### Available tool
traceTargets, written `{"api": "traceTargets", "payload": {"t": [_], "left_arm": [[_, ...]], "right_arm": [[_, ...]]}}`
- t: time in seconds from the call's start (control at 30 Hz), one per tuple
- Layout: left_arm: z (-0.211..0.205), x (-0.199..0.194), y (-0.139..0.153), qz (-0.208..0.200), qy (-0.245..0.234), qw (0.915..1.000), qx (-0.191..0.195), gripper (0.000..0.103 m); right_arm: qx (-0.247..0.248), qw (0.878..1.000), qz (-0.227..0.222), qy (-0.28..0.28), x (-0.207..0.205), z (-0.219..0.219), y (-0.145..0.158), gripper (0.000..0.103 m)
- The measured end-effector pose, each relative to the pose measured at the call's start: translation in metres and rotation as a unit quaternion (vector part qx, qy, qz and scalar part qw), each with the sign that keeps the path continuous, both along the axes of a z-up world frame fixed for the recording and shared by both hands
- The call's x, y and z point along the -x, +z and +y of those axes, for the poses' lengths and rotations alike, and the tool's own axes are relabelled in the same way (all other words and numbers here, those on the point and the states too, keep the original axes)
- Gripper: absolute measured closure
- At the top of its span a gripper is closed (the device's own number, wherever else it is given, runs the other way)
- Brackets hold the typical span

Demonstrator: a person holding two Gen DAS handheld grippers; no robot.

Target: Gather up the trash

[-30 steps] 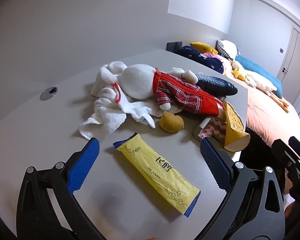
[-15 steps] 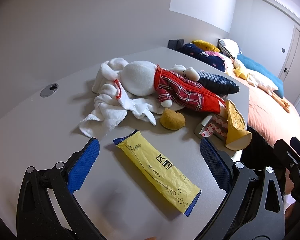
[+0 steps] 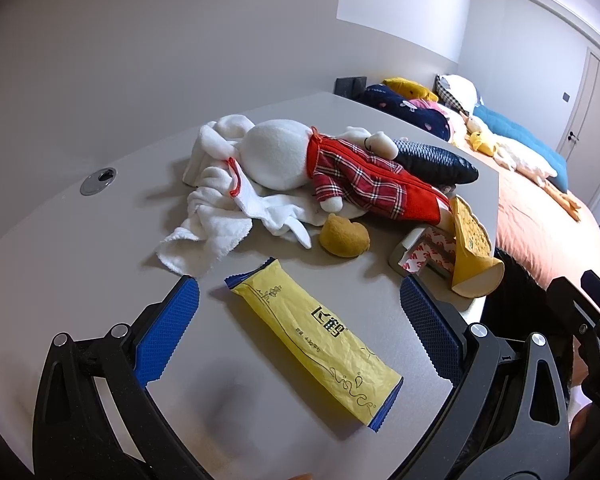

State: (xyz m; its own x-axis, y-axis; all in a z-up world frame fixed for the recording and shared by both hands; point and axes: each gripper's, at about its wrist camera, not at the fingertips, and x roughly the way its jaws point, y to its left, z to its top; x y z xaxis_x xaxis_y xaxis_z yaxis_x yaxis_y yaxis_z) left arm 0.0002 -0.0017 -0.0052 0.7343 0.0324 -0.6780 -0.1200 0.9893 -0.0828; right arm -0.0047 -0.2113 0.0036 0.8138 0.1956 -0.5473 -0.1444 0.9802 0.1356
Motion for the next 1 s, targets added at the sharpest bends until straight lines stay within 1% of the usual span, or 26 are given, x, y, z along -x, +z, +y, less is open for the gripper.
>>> {"api": "traceTargets", "payload": {"t": [1.0], "left_arm": [[-0.0022,-0.0034,-0.0048,0.014,-0.003,0.9999,-0.004,0.006]], "right_arm": [[0.002,1.000,0.003,-0.001,-0.0017,0.0013,-0.0011,0.003]]}}
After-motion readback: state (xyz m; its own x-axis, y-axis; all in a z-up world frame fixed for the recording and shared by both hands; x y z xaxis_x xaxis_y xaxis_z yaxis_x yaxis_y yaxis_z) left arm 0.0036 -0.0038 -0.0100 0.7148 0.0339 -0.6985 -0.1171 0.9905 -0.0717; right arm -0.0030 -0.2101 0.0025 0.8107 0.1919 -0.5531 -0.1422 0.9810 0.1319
